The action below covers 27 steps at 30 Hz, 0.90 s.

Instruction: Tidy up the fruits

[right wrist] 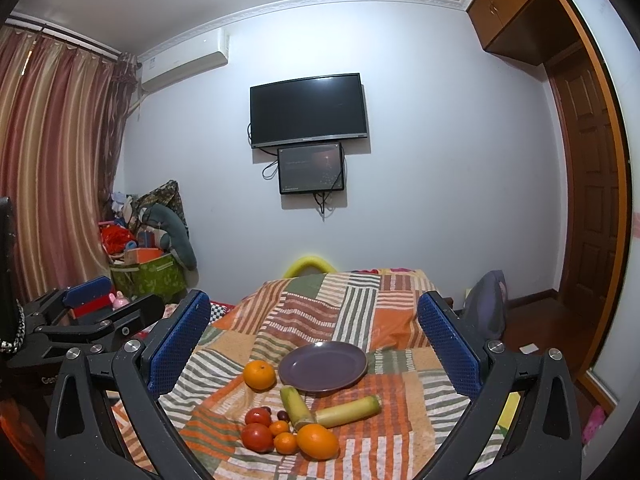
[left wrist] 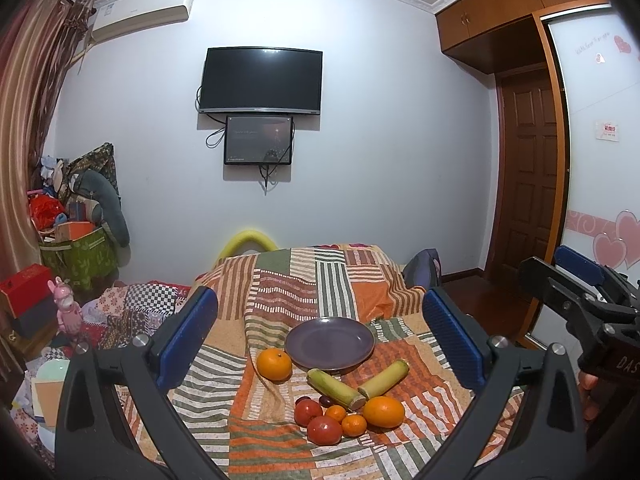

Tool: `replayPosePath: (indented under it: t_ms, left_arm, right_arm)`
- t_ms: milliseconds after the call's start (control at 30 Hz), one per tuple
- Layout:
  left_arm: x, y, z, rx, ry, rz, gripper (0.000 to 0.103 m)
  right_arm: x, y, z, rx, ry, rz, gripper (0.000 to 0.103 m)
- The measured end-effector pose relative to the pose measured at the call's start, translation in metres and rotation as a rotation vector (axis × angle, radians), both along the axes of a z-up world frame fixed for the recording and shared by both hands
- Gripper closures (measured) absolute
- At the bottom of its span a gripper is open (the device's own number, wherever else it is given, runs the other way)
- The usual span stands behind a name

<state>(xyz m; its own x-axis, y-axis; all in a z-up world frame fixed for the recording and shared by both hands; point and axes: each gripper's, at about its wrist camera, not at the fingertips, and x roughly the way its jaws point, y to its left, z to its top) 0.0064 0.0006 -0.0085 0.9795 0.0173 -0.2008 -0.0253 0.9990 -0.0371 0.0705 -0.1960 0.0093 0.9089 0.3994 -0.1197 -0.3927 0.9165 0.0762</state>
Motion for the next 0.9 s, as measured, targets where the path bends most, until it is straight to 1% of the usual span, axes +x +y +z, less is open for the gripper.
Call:
replayPosePath:
  t_ms: [900]
  left_arm:
    - [0.0014,-0.0023,-0.0003,0.015,-0.004,0.001,0.0]
  right_arm:
    - [0.0022,0.0005,-0.0011,-0.006,0.016,0.003,0.0]
